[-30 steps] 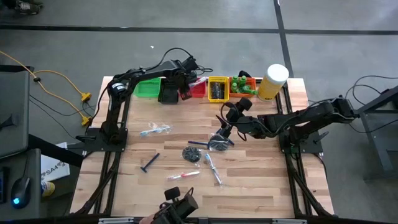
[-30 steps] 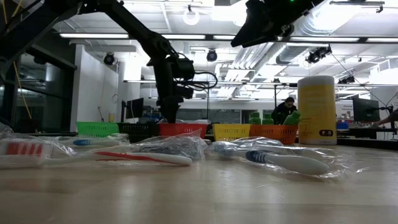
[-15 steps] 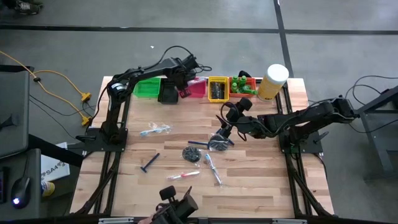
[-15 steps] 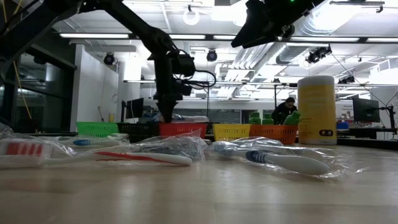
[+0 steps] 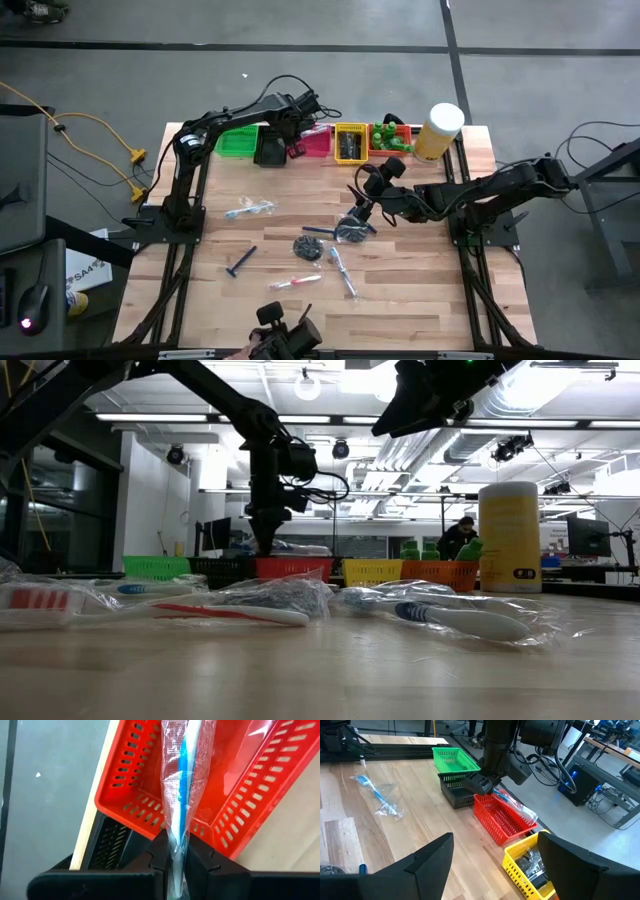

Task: Pick & Place Travel size toiletries
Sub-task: Put the blue toothbrush into the red basket, then put the hairbrush into the green basket

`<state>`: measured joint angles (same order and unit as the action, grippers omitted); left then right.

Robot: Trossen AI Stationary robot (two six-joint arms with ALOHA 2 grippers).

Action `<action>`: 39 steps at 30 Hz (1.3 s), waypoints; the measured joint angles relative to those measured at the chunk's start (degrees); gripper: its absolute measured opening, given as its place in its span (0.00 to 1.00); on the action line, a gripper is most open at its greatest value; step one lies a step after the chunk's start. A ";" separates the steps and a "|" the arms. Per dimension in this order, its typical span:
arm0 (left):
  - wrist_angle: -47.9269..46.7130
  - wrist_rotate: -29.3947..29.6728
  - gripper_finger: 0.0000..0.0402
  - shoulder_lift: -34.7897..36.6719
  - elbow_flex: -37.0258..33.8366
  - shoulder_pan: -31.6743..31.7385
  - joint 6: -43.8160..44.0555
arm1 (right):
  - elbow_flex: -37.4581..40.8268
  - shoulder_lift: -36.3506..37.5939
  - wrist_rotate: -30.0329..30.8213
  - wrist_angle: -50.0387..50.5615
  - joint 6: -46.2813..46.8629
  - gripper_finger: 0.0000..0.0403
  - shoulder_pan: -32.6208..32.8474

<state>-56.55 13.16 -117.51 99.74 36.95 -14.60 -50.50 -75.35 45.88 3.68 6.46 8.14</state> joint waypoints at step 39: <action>24.22 -7.05 0.31 35.65 -38.74 -15.51 9.14 | 2.36 -0.07 -9.45 24.46 57.77 0.70 10.52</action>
<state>-32.33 6.11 -81.87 61.00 21.44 -5.46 -48.14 -75.42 36.44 28.14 64.23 18.66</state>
